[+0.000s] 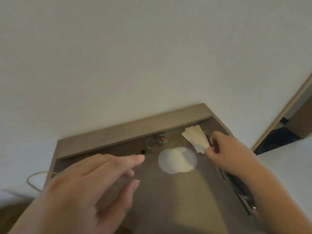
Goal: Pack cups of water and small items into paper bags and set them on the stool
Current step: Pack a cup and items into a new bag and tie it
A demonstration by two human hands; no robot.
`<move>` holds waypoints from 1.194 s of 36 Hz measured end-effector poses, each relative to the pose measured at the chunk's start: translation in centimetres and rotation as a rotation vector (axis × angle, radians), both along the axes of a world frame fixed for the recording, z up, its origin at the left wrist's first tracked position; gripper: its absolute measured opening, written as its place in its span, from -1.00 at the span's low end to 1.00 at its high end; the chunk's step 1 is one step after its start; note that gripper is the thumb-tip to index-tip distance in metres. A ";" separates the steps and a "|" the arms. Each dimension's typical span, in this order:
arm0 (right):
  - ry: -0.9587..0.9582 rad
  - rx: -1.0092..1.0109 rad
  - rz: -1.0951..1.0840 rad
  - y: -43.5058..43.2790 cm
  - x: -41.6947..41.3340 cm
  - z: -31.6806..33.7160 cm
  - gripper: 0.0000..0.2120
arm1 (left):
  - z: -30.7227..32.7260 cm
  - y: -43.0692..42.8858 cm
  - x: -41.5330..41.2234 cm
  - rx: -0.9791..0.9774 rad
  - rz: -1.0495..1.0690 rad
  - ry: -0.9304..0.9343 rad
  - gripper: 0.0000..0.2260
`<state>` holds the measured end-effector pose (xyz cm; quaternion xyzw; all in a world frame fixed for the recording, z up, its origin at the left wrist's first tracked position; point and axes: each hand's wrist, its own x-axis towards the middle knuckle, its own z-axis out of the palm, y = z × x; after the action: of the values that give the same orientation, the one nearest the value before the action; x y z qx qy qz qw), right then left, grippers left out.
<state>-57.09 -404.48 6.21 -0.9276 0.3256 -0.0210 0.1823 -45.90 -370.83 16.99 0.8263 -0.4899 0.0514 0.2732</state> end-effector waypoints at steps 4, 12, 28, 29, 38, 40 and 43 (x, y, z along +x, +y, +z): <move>-0.503 0.078 0.098 5.7 0.7 8.6 -0.88 | 1.4 4.2 0.5 -0.207 0.276 0.182 -0.38; -0.950 0.660 0.597 20.7 5.9 13.1 -0.91 | 2.5 16.0 4.4 0.103 0.444 0.079 -0.89; -0.168 0.343 0.768 30.0 12.5 8.2 -0.57 | -2.6 20.5 7.8 0.239 0.295 0.344 -0.69; -0.240 0.377 0.711 29.4 12.1 8.6 -0.64 | -2.3 20.3 7.9 0.200 0.292 0.330 -0.71; -0.206 0.256 0.017 15.4 11.8 -2.9 -0.85 | -1.6 11.8 4.9 -0.203 0.017 -0.096 -0.48; -0.051 0.217 -0.075 11.6 11.2 -6.3 -0.84 | -2.0 9.6 4.5 -0.147 -0.046 -0.166 -0.45; 0.034 0.206 -0.169 6.1 10.0 -9.6 -0.77 | -2.9 7.3 4.4 0.041 -0.094 -0.231 -0.42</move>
<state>-47.07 -398.39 -3.36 -0.8735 0.4059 0.0132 0.2684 -41.55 -363.53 14.05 0.7965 -0.5571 0.1230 0.2000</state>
